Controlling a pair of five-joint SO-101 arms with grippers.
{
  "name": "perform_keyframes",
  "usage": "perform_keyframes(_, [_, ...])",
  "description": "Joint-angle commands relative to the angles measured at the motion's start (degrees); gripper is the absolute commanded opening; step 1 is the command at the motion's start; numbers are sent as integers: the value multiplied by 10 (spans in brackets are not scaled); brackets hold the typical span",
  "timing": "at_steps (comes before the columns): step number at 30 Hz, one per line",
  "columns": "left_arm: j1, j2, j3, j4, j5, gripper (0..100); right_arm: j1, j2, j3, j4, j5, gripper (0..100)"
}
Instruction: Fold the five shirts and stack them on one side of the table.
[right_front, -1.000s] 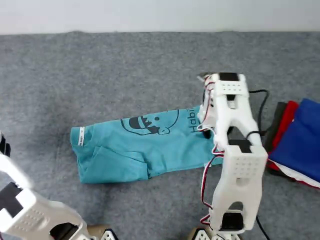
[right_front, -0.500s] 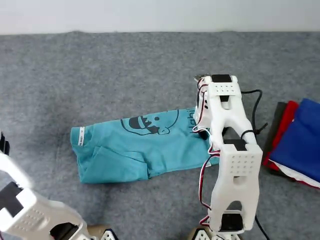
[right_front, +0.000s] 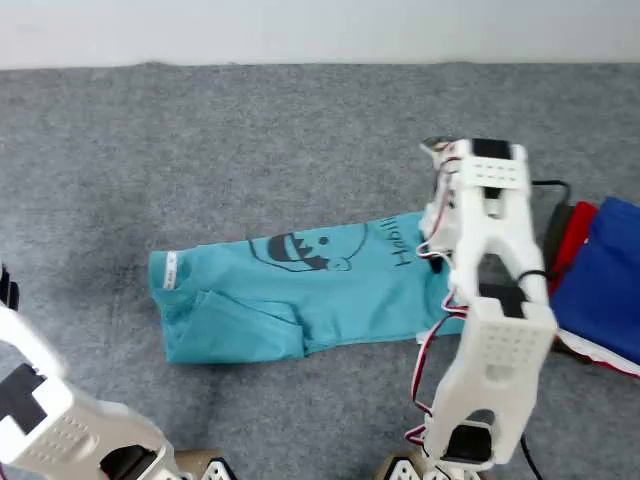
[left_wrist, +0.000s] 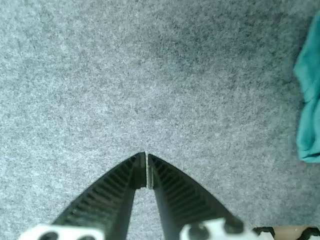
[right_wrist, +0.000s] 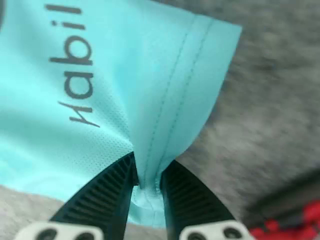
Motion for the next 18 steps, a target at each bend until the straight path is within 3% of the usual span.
perform_keyframes(1, [4, -7, -22, 15, -4, 15, 65, -56, -4, 1, 62, 9])
perform_keyframes(7, [5, -7, -22, 15, -2, 15, 105, -67, -42, 44, 130, 9])
perform_keyframes(18, [7, -46, -18, 15, -2, 15, -34, -107, -71, 89, 128, 10])
